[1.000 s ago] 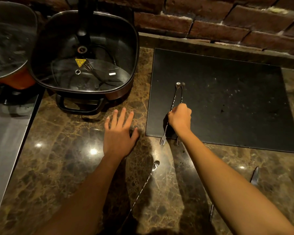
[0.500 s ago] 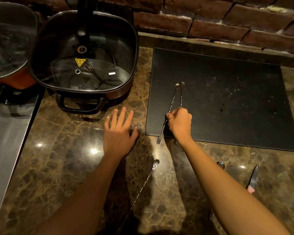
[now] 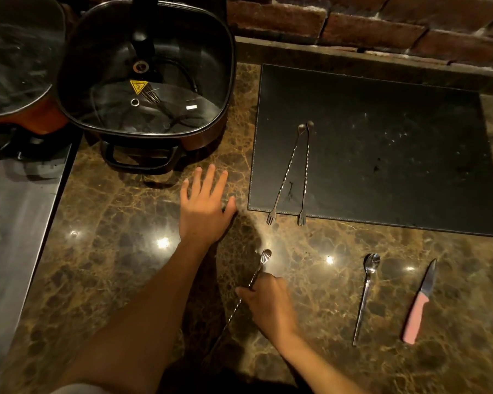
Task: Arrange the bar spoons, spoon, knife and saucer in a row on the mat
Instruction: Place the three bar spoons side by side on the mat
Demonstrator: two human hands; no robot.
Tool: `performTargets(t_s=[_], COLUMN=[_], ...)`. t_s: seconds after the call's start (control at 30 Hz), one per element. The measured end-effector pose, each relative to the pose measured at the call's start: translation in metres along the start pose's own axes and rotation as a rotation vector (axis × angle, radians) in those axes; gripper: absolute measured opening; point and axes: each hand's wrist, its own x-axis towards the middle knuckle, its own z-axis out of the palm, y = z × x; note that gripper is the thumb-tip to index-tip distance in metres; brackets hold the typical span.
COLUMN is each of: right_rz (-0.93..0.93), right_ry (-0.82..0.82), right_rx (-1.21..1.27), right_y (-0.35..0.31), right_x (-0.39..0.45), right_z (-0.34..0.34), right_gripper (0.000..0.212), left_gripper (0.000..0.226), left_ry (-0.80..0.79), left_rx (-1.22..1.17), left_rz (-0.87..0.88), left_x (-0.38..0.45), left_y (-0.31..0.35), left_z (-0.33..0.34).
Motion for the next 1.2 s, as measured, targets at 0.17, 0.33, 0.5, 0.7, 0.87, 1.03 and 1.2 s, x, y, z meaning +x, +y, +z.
performTargets(t_s=[0.17,0.33,0.5,0.7,0.87,1.03,1.2], right_rz=[-0.021,-0.010,-0.050,-0.110,-0.148,-0.048,-0.025], right_ry=[-0.001,0.018,0.110,0.197,0.221,0.192,0.153], right_rx=[0.061,0.063,0.040,0.112,0.131,0.240,0.312], right_y=[-0.003,-0.001,-0.008,-0.035,-0.065,-0.092,-0.103], right_x=[-0.005,-0.001,0.018,0.077,0.133,0.177,0.196], right_z=[0.002,0.003,-0.015,-0.068,-0.107,-0.128,-0.135], right_gripper=[0.020,0.029,0.023,0.021,0.028,0.013,0.016], left_gripper=[0.058,0.058,0.056,0.058,0.061,0.063,0.065], left_ry=[-0.031,-0.040,-0.023,-0.063,-0.134,-0.211,-0.273], left_rx=[-0.001,-0.009,0.010,-0.002,-0.032,-0.042,-0.052], left_rz=[-0.008,-0.015,0.005,-0.003,-0.033,-0.064,-0.077], left_x=[0.001,0.002,0.001,0.002,0.004,0.007,0.007], left_y=[0.000,0.001,0.000,0.001,0.000,0.002,0.003], left_z=[0.001,-0.002,-0.004,-0.006,-0.005,-0.012,-0.017])
